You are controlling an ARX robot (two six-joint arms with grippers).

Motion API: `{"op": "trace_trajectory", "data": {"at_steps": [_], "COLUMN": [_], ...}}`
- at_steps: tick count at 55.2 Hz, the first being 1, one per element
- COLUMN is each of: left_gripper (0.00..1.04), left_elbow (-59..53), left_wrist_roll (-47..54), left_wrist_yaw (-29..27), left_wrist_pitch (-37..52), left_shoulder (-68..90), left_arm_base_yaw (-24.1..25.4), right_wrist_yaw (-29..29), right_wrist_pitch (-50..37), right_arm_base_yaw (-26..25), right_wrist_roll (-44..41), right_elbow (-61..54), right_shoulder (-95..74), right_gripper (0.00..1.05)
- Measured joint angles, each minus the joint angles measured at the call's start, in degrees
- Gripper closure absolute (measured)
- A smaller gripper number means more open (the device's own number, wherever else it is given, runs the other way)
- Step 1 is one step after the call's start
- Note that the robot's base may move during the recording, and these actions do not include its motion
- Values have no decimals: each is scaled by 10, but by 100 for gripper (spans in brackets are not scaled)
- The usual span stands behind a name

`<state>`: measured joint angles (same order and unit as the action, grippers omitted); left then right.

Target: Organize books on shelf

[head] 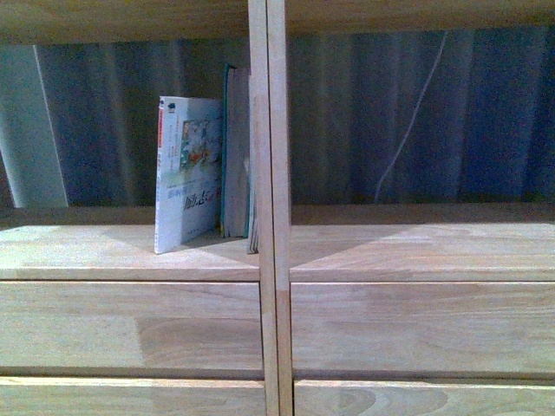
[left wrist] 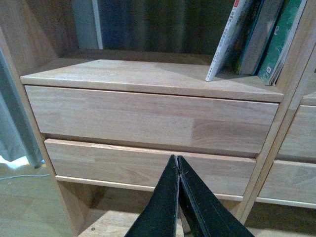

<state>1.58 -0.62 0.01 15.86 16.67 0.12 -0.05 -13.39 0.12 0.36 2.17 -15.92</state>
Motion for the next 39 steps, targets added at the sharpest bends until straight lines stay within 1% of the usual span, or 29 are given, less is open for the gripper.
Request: {"op": "trace_trajectory", "data": {"at_steps": [6, 20, 22, 24, 25, 28, 39], "left_gripper": [102, 102, 102, 102, 102, 102, 102], "left_elbow": [-9, -9, -9, -9, -9, -9, -9], "left_wrist_roll": [0, 0, 0, 0, 0, 1, 1], "left_wrist_yaw": [1, 0, 0, 0, 0, 1, 0], "left_wrist_pitch": [-10, -52, -59, -101, -124, -151, -158], "left_shoulder": [-16, -61, -68, -96, -114, -147, -163], "left_arm_base_yaw": [0, 0, 0, 0, 0, 0, 0], "right_wrist_yaw": [0, 0, 0, 0, 0, 0, 0], "right_wrist_pitch": [-3, 33, 69, 111, 122, 130, 133], "right_arm_base_yaw": [0, 0, 0, 0, 0, 0, 0], "right_wrist_roll": [0, 0, 0, -1, -1, 0, 0], "right_elbow": [-14, -14, -14, -14, -14, -14, -14], "right_shoulder": [19, 59, 86, 118, 132, 150, 155], "right_gripper": [102, 102, 102, 102, 102, 102, 102]}}
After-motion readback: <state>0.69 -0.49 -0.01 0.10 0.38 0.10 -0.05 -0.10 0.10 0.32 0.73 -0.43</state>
